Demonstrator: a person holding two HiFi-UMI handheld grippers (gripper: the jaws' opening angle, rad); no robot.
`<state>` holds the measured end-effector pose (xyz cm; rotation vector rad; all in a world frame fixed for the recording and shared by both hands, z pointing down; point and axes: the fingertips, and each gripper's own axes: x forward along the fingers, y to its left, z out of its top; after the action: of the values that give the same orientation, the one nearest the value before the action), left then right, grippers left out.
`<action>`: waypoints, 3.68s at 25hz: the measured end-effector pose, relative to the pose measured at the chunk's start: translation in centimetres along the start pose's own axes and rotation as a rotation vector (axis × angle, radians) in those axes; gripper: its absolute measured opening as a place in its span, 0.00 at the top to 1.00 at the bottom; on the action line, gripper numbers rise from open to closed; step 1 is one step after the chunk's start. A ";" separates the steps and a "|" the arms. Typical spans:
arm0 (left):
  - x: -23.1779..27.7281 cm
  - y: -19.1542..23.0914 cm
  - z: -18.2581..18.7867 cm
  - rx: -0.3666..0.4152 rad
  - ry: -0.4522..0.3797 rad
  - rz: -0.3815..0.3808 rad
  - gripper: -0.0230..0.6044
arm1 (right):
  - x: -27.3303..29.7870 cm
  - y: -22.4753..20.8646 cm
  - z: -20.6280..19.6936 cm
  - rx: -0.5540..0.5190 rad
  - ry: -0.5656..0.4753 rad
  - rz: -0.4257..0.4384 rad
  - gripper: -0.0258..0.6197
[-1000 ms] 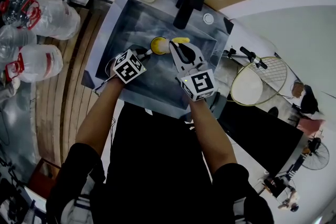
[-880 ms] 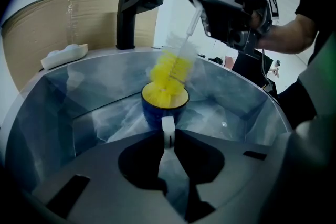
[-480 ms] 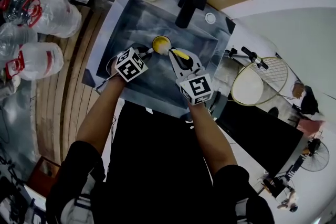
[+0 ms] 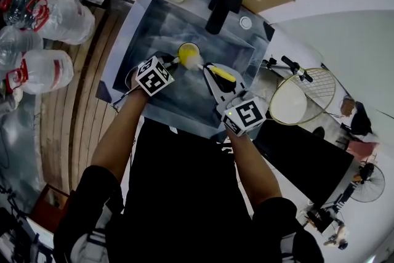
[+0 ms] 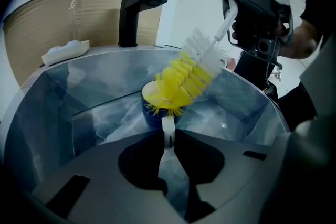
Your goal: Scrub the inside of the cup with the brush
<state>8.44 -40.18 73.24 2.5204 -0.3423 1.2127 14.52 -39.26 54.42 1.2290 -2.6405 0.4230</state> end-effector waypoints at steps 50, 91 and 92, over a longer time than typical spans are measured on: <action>-31.4 -4.6 14.8 -0.057 -0.786 0.188 0.93 | -15.6 3.7 15.7 -0.111 -0.324 -0.330 0.90; -46.5 -48.5 -16.2 -0.172 -0.996 0.426 0.93 | -45.3 44.6 -3.1 -0.064 -0.340 -0.403 0.90; -46.8 -49.4 -16.9 -0.180 -1.004 0.411 0.93 | -45.6 45.6 -3.4 -0.071 -0.333 -0.402 0.90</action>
<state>-14.92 15.30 37.19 2.7579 -1.1647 -0.1139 8.53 22.46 36.18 1.8911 -2.5290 0.0588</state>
